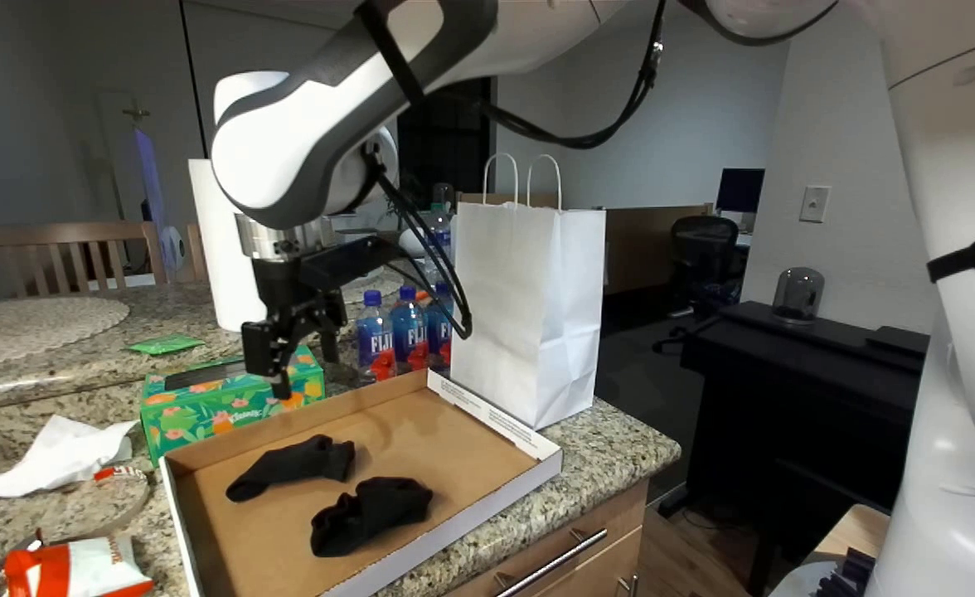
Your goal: Put the black socks in the white bag
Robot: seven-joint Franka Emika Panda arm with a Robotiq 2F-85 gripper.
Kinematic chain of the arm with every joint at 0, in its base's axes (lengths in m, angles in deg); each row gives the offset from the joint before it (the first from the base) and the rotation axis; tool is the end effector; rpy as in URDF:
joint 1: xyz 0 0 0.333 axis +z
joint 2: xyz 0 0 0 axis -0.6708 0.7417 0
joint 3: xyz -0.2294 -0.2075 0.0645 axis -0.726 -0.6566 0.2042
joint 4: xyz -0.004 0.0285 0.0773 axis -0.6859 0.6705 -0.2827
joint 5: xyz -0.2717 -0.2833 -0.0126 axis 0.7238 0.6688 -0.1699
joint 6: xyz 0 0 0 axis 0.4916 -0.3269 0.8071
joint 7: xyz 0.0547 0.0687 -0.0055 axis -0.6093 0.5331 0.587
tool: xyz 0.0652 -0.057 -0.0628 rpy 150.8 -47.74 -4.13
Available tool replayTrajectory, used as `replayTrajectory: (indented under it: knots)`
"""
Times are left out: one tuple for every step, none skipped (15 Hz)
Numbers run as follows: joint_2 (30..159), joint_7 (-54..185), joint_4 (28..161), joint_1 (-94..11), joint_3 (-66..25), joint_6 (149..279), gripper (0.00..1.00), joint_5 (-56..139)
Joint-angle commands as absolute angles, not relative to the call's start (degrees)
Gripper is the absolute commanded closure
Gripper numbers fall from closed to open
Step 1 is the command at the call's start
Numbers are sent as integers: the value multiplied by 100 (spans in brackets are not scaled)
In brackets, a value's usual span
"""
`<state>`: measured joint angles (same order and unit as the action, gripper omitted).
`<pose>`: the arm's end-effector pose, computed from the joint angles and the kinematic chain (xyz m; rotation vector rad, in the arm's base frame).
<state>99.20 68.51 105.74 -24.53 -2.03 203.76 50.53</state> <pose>0.5519 0.3258 0.3478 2.9114 0.9517 0.0550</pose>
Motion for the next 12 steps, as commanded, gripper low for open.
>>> replayTrajectory:
  knots:
    - [10432,7110,10206,-2361,-289,20523,0,5106]
    - [10583,7139,10101,-2357,-308,20554,0,5101]
    - [10720,7215,10006,-2368,-306,20600,0,5053]
    - [10859,7197,9915,-2349,-340,20667,0,5061]
    - [10988,7186,9844,-2329,-368,20782,0,5060]
    - [11104,7154,9783,-2303,-397,20880,0,5055]
    - [11210,7162,9731,-2296,-403,20942,0,5022]
    - [11295,7182,9709,-2299,-390,21001,0,4979]
    - [11380,7220,9684,-2308,-368,21026,0,4938]
    - [11449,7231,9679,-2307,-351,21045,0,4907]
    - [11528,7277,9666,-2315,-317,21041,0,4854]
    - [11599,7273,9658,-2297,-310,21045,0,4833]
